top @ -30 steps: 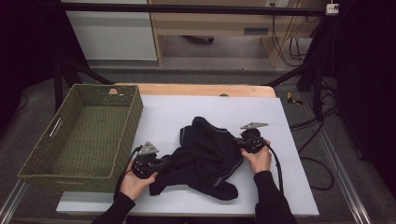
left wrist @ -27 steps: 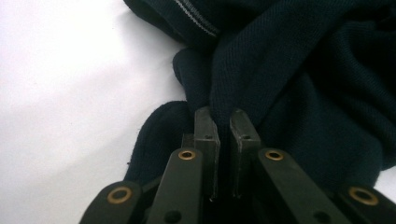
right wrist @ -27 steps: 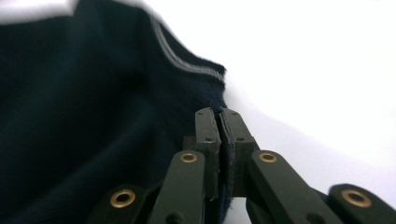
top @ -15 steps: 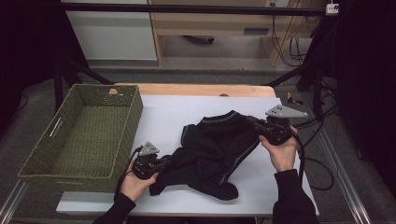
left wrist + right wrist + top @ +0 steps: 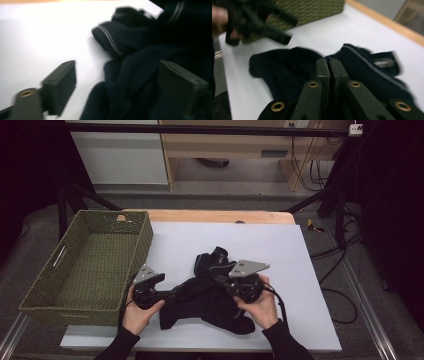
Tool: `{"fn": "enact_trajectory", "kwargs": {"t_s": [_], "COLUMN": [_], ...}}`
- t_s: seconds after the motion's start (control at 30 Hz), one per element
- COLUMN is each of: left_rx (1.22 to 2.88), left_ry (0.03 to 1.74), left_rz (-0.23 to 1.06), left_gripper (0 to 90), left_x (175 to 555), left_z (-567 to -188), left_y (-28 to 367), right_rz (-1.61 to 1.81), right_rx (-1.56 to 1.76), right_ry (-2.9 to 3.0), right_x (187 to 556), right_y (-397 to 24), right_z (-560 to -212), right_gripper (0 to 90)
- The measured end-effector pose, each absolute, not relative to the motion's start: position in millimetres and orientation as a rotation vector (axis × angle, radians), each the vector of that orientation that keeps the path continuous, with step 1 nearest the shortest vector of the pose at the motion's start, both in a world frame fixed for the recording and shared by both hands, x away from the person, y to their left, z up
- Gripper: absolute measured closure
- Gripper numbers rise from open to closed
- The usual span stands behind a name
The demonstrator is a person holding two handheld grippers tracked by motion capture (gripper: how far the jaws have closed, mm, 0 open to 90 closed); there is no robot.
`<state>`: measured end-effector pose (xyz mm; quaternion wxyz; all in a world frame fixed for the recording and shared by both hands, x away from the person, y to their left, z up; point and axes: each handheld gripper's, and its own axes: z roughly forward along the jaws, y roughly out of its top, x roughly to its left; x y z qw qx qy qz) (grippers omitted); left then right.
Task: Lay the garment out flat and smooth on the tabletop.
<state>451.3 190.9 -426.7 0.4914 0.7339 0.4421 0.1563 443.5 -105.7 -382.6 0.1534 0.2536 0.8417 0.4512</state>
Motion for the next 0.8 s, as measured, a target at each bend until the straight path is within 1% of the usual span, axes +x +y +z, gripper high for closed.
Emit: {"fn": "enact_trajectory", "kwargs": {"t_s": [0.07, 0.2, 0.37, 0.43, 0.5, 0.53, 0.67, 0.8], "left_rx": [1.753, 1.719, 1.729, 1.729, 1.728, 1.729, 1.737, 1.763], "left_ry": [1.091, 1.108, 1.099, 1.095, 1.091, 1.087, 1.070, 1.044], "left_rz": [0.377, 0.368, 0.368, 0.360, 0.348, 0.347, 0.334, 0.297], "left_gripper": [7.3, 6.3, 6.3, 6.3, 6.4, 6.4, 6.6, 7.2], "left_x": [451.6, 451.9, 450.7, 450.2, 449.4, 448.8, 444.0, 440.0], "left_z": [-423.6, -420.9, -421.6, -421.5, -421.2, -420.9, -418.1, -416.5], "left_y": [194.5, 198.0, 194.5, 192.7, 190.7, 189.6, 180.2, 159.9], "right_rz": [1.287, 1.253, 1.171, 1.182, 1.261, 1.297, 1.396, 1.425], "right_rx": [0.707, 0.669, 0.641, 0.666, 0.682, 0.689, 0.723, 0.829], "right_ry": [2.450, 2.522, 2.578, 2.585, 2.568, 2.556, 2.463, 2.313], "right_x": [441.1, 436.1, 432.6, 432.8, 430.7, 428.6, 420.6, 420.0], "right_y": [-94.9, -74.8, -57.8, -59.5, -66.5, -71.7, -107.2, -157.1], "right_z": [-393.3, -413.7, -434.6, -435.3, -429.1, -424.2, -402.2, -389.8], "right_gripper": [87.2, 87.2, 85.8, 80.1, 67.9, 64.5, 50.3, 44.4]}}
